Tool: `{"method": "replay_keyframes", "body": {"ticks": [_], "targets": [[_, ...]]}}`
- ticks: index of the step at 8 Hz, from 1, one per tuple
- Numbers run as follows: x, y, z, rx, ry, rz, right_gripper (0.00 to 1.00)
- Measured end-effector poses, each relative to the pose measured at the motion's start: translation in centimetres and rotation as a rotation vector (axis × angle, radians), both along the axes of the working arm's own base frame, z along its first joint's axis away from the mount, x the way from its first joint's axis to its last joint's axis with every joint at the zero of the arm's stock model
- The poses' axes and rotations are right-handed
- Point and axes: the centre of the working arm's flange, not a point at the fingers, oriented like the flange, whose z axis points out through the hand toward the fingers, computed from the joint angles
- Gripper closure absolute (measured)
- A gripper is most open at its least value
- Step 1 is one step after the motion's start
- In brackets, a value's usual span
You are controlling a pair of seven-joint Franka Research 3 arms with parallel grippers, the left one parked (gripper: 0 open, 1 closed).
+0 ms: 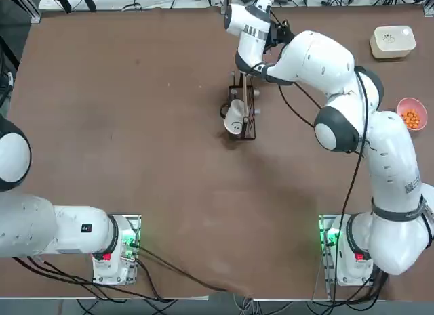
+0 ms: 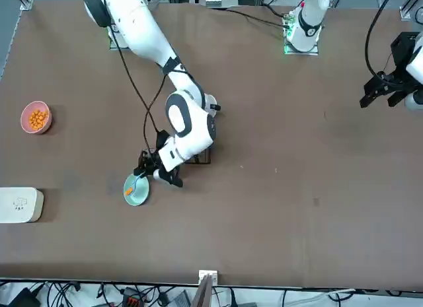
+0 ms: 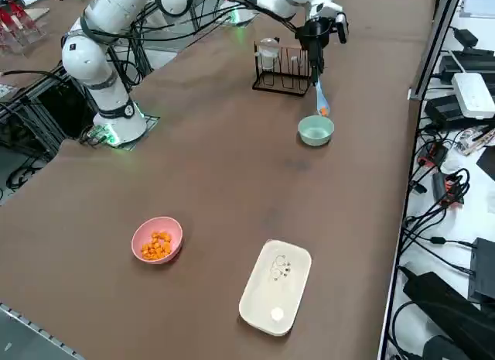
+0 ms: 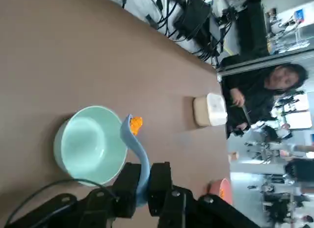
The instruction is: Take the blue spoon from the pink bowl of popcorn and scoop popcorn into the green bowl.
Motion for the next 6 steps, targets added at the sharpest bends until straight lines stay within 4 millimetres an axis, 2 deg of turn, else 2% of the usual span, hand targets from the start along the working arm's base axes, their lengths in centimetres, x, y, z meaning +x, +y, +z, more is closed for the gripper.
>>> {"method": "replay_keyframes", "body": {"ticks": [2, 6], "targets": [[1.0, -1.4, 2.3, 0.125, 0.022, -0.085, 0.87], [3.3, -5.9, 7.4, 0.387, 0.058, -0.224, 0.87]]}}
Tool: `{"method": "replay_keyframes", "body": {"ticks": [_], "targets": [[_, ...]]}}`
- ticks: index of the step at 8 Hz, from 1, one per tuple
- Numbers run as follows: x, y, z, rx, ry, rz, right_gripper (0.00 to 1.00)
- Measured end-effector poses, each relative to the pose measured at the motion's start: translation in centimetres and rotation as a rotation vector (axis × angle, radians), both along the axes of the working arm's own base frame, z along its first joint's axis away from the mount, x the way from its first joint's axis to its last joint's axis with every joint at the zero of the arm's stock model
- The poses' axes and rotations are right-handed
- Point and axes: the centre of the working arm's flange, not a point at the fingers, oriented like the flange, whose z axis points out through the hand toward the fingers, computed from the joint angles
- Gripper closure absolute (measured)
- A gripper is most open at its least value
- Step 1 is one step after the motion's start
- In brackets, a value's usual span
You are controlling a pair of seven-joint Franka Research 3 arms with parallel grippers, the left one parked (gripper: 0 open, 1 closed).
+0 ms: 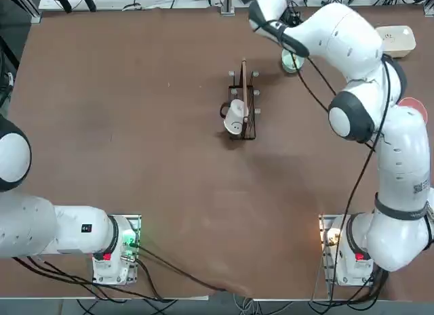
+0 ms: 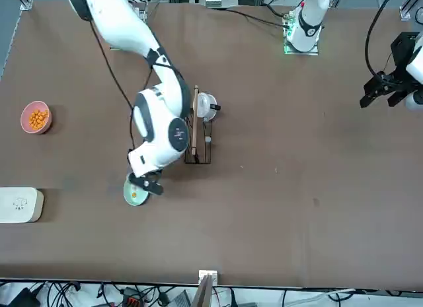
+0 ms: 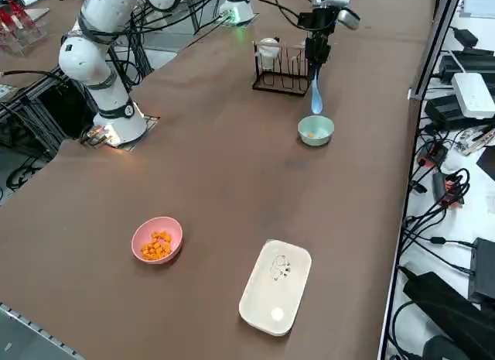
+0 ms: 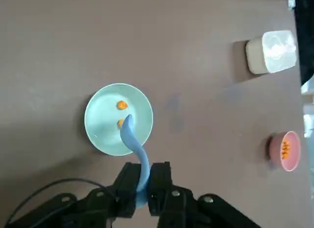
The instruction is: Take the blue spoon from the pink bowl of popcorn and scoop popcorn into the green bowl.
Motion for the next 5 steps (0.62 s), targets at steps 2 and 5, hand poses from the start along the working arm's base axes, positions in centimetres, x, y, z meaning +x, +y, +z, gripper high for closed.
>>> {"method": "replay_keyframes", "body": {"ticks": [2, 5], "targets": [[0.1, -0.3, 0.7, 0.017, -0.001, -0.005, 0.87], [-2.5, -2.9, 0.4, -0.118, 0.202, -0.102, 0.87]]}}
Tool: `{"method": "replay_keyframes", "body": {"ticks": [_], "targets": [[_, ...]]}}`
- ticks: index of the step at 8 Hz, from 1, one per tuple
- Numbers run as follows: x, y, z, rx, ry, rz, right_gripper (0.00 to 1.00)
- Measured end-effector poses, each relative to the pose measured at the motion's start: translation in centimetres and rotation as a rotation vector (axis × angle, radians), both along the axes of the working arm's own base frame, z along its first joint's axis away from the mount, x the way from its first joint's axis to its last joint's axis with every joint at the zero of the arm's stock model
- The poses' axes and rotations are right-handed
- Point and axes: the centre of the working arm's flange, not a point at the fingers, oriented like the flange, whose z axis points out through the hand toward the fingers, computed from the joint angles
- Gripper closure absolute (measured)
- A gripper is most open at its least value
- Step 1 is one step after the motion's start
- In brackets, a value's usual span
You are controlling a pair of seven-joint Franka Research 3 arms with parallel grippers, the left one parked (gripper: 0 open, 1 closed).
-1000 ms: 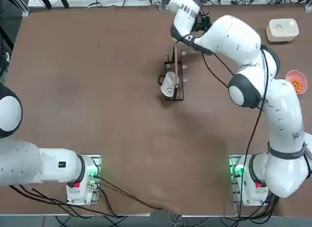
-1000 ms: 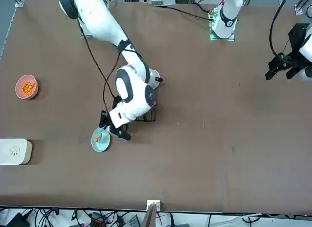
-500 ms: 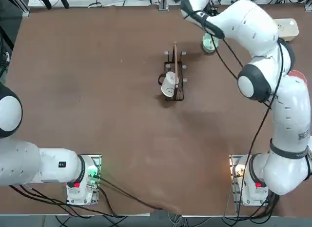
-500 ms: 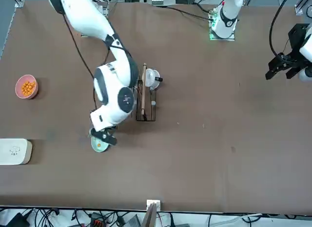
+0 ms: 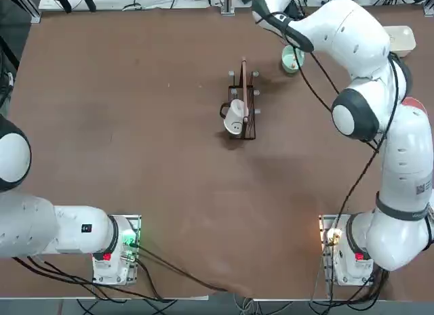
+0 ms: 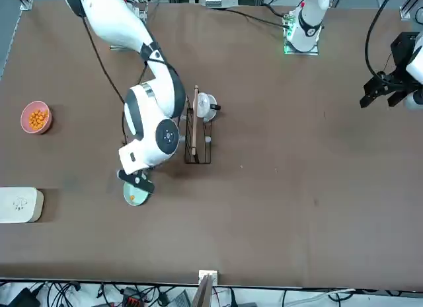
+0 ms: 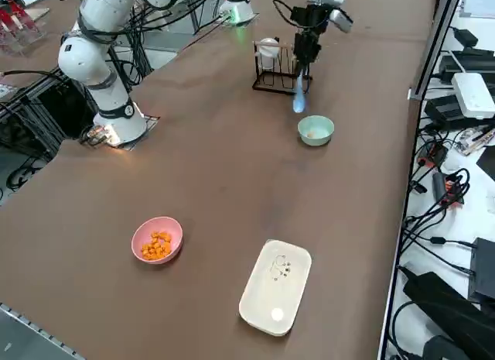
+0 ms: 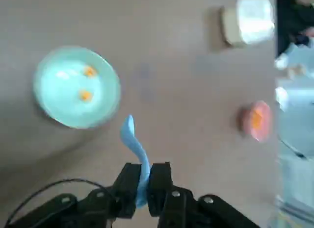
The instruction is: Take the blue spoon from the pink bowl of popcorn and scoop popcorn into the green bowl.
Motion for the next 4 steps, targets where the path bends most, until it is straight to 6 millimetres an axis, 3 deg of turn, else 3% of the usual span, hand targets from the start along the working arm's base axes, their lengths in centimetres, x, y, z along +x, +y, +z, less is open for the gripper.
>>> {"method": "replay_keyframes", "body": {"ticks": [2, 4], "targets": [[-1.1, -4.4, -1.5, -0.086, 0.215, -0.044, 0.87], [-1.3, -11.1, -4.4, -0.171, 0.348, -0.098, 0.87]]}}
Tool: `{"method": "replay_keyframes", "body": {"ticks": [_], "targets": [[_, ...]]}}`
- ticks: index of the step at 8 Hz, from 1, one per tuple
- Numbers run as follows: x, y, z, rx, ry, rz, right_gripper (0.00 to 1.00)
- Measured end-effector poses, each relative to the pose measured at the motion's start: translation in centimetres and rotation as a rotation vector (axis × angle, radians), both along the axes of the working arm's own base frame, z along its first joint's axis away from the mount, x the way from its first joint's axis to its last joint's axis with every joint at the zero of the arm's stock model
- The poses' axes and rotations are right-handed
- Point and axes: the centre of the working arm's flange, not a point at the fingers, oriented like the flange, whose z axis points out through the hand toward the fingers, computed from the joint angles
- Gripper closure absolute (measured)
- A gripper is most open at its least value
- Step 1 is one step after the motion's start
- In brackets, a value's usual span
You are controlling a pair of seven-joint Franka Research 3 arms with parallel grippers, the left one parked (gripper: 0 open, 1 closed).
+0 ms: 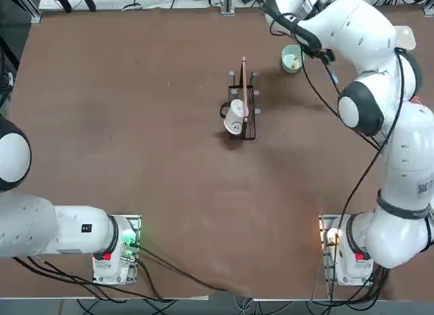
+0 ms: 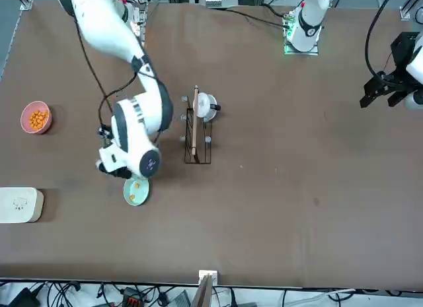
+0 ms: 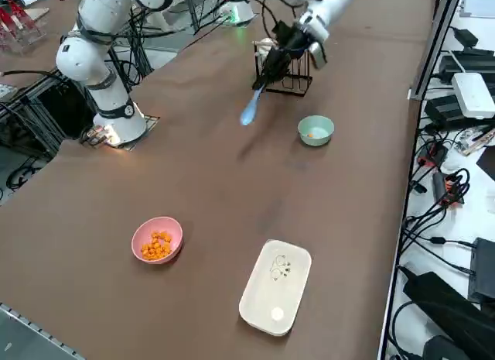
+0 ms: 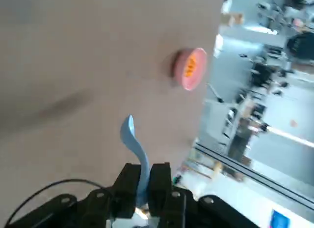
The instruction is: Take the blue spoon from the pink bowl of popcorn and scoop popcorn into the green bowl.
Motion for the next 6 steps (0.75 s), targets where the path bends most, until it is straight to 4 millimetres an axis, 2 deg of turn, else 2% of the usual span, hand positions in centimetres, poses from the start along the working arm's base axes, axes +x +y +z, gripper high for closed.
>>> {"method": "replay_keyframes", "body": {"ticks": [2, 4, 6], "targets": [[-1.0, -8.6, -1.5, -0.055, 0.03, -0.013, 0.87], [-4.1, -18.3, -3.1, -0.12, 0.042, 0.037, 0.87], [-7.2, -26.9, -5.4, -0.172, 0.063, 0.103, 0.87]]}}
